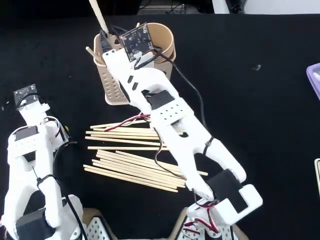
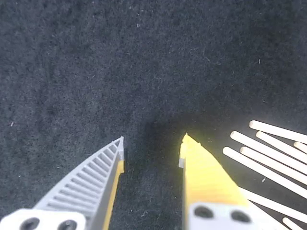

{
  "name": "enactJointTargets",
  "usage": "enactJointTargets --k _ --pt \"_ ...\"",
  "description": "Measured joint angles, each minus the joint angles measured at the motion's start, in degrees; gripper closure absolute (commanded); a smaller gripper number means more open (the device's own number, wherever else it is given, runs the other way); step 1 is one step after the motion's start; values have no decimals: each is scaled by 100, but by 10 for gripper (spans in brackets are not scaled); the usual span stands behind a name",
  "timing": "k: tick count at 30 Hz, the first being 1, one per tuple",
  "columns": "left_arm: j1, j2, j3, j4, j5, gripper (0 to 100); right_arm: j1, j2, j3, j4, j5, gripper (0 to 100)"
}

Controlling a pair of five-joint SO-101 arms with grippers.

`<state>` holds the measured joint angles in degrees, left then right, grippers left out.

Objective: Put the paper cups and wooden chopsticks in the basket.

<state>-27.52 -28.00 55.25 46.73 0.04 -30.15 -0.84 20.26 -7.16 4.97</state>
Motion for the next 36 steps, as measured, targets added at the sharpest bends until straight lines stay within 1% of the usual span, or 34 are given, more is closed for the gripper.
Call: enactJointTargets --k 5,9,13,16,20,23,25,27,31,33,36 --pt "0 0 0 0 0 812 0 0 -387 686 0 848" --pt "0 0 0 0 0 812 9 -44 -624 1064 0 848" --pt "0 0 0 0 0 812 9 -677 -624 1776 0 847" --pt "0 0 0 0 0 812 0 -1512 -633 2831 0 847" --pt "0 0 0 0 0 812 0 -2576 -527 4756 0 847" --pt "0 0 0 0 0 812 0 -3059 9 5978 44 848" --pt "0 0 0 0 0 812 -35 -3200 501 6435 360 848" --pt "0 0 0 0 0 812 -105 -3253 1037 6629 826 847" --pt "0 0 0 0 0 812 -185 -3253 2198 6673 1785 846" --pt "0 0 0 0 0 812 -185 -3253 2778 6523 2101 846" --pt "0 0 0 0 0 812 -185 -3253 3613 6136 2356 845"
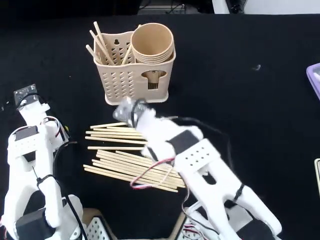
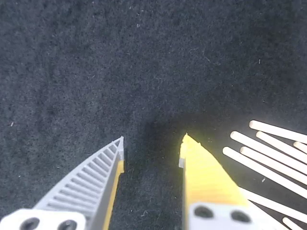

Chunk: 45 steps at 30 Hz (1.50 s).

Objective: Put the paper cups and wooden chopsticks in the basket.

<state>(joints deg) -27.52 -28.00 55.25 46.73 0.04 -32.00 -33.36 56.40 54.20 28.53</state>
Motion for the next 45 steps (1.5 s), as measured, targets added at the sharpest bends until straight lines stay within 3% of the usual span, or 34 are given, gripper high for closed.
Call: enactJointTargets --k 5,10,25,27,31,42,45 --pt "0 0 0 -123 0 812 0 0 774 -220 334 844" --pt "0 0 35 -149 0 812 -132 0 905 -114 589 761" --pt "0 0 70 -149 0 812 -255 -70 1495 -290 1064 802" --pt "0 0 70 -149 0 812 -255 -70 1495 -308 1064 827" --pt "0 0 70 -149 0 812 -255 -70 1495 -308 1090 993" --pt "0 0 70 -149 0 812 -114 -132 1310 -299 1090 988" --pt "0 0 70 -149 0 812 123 -132 774 132 1090 988"
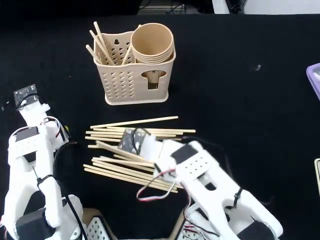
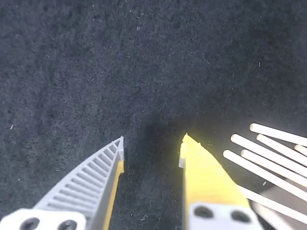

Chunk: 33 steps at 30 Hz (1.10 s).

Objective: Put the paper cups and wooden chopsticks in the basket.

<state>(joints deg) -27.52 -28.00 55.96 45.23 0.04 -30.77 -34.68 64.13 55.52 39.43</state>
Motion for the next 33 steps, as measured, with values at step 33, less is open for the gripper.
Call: enactJointTargets --k 33 --pt "0 0 0 0 0 812 -624 0 255 -167 -132 808"
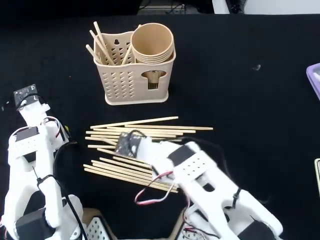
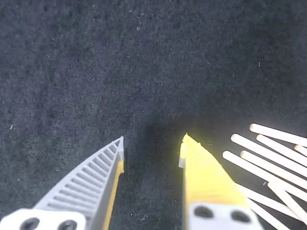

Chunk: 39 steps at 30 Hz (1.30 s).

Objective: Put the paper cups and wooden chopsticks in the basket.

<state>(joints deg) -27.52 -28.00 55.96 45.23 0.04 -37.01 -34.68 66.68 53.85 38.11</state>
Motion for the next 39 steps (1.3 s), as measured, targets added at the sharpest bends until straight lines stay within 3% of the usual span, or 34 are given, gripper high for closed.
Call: enactJointTargets --k 4,14,19,24,39 --pt "0 0 0 0 0 812 -457 0 193 -273 -264 805" --pt "0 0 0 0 0 812 -527 1143 -185 -589 -325 809" --pt "0 0 0 0 0 812 -501 1829 -747 -360 -325 993" --pt "0 0 0 0 0 812 -422 2066 -993 -360 -325 986" --pt "0 0 0 0 0 812 255 -492 -1081 712 -316 988"
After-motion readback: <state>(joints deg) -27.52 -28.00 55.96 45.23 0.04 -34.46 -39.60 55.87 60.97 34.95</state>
